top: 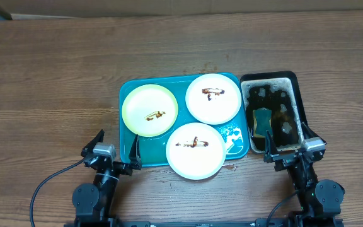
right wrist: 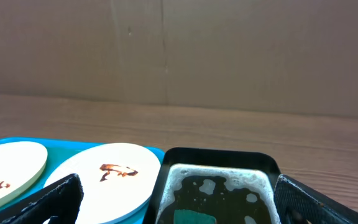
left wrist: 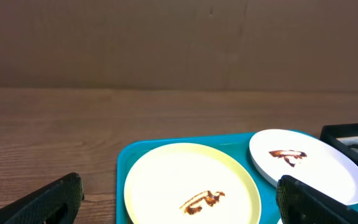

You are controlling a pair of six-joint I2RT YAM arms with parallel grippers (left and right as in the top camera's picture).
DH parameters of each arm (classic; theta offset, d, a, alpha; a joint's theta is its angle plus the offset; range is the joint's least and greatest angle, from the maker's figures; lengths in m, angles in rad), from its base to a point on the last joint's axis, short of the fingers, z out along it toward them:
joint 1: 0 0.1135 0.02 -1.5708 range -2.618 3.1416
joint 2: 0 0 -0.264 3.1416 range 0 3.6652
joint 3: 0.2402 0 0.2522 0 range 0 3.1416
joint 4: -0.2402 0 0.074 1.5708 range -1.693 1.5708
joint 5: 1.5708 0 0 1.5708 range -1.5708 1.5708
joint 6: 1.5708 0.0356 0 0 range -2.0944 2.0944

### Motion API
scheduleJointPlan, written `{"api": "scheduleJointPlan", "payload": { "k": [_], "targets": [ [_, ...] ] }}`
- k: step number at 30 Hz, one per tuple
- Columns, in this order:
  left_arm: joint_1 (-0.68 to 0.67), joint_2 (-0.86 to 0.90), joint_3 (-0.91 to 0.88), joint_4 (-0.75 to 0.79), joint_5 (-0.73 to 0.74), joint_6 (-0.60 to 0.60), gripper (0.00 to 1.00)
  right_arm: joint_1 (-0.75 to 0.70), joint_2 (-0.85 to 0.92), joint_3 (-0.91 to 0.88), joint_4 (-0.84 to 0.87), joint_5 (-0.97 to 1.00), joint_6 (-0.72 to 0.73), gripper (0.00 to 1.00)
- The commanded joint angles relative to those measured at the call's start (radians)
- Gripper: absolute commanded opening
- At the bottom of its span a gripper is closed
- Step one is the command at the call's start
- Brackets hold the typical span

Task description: Clean dirty plates on tray and stack at the side

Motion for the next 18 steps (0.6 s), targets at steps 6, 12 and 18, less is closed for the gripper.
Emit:
{"api": "scheduleJointPlan", "payload": {
  "k": [6,12,18],
  "targets": [
    [-0.001,-0.008,-0.003,0.003,-0.037,0.018,1.00,0.002,-0.010,-0.009,0.043,-0.035,0.045,1.00],
    [-0.001,-0.003,-0.001,-0.008,-0.037,-0.060,1.00,0.002,-0.006,0.013,-0.029,0.029,0.208,1.00],
    [-0.001,0.061,0.080,-0.103,-0.037,-0.106,1.00,0.002,0.091,0.145,-0.162,0.029,0.214,1.00]
  ]
}}
